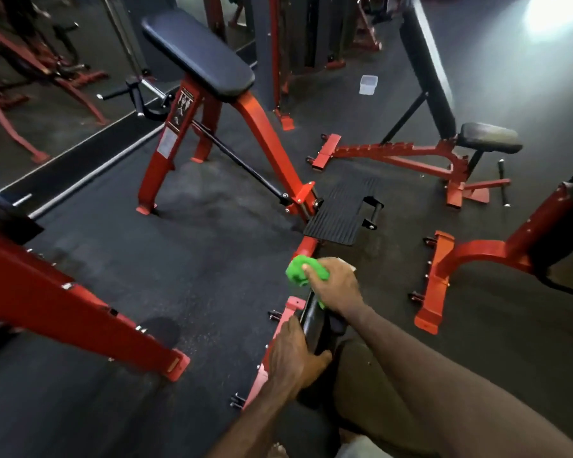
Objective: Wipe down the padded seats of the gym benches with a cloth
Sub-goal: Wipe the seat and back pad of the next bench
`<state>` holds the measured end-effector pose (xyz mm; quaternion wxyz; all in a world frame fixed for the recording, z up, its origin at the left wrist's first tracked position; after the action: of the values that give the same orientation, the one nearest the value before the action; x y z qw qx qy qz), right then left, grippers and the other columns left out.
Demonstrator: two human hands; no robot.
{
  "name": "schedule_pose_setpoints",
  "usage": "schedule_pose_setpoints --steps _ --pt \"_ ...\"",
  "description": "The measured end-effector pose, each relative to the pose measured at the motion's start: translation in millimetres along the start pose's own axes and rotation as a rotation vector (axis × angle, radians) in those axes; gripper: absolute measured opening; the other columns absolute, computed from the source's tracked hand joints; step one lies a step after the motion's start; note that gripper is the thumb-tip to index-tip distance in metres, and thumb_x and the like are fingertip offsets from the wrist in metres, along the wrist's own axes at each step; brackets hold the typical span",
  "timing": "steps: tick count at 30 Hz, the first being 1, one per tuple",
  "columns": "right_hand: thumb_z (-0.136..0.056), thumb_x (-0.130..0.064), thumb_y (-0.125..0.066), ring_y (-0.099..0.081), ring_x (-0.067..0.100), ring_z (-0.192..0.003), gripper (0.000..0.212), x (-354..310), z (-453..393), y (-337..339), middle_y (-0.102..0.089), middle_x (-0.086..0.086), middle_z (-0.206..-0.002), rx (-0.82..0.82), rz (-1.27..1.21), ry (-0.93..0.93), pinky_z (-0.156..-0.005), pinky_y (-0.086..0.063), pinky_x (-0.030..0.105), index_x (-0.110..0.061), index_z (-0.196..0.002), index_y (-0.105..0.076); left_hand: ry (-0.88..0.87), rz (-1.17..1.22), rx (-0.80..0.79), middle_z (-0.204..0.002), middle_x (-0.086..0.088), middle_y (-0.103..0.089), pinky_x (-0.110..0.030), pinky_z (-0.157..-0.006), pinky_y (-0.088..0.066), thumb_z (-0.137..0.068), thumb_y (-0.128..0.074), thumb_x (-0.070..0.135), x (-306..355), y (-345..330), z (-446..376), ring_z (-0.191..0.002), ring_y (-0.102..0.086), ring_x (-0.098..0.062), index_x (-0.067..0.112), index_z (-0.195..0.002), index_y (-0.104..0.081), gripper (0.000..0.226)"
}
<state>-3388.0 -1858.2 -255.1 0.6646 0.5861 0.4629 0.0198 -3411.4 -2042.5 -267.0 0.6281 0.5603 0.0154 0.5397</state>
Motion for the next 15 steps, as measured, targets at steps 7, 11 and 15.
schedule_pose_setpoints --steps 7,11,15 --pt "-0.094 -0.052 -0.068 -0.07 0.023 -0.102 0.034 1.5 0.8 12.3 -0.076 0.002 -0.105 -0.099 -0.114 0.33 -0.093 -0.048 0.031 -0.02 -0.102 -0.077 0.082 0.066 0.049 -0.12 0.002 -0.065 -0.028 -0.08 -0.044 -0.069 -0.077 0.055 14.3 -2.0 -10.2 -0.113 -0.063 -0.023 0.025 -0.124 -0.049 0.069" --pt "-0.093 -0.063 -0.062 -0.071 0.027 -0.106 0.047 33.0 -30.0 -5.2 -0.078 0.007 -0.102 -0.284 -0.157 -0.163 -0.089 -0.054 0.037 -0.021 -0.107 -0.078 0.113 0.027 0.07 -0.111 0.003 -0.064 -0.029 -0.075 -0.044 -0.065 -0.077 0.059 14.1 -2.5 -13.4 -0.107 -0.064 -0.023 0.027 -0.11 -0.046 0.063" --pt "-0.095 -0.048 -0.067 -0.068 0.012 -0.098 0.031 13.1 -10.1 10.4 -0.076 -0.003 -0.102 -0.25 -0.264 0.223 -0.093 -0.051 0.035 -0.019 -0.104 -0.077 0.115 0.036 0.119 -0.116 0.004 -0.068 -0.03 -0.078 -0.048 -0.065 -0.075 0.062 21.3 -1.5 -20.7 -0.109 -0.066 -0.021 0.029 -0.119 -0.053 0.068"
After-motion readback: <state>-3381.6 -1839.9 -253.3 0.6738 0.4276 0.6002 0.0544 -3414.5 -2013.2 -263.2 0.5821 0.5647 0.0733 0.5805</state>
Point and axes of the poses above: each hand's wrist, its own z-axis away from the middle knuckle, its own y-axis out of the back of the hand, x = y × z, the point moved 7 cm from there along -z, towards the middle knuckle
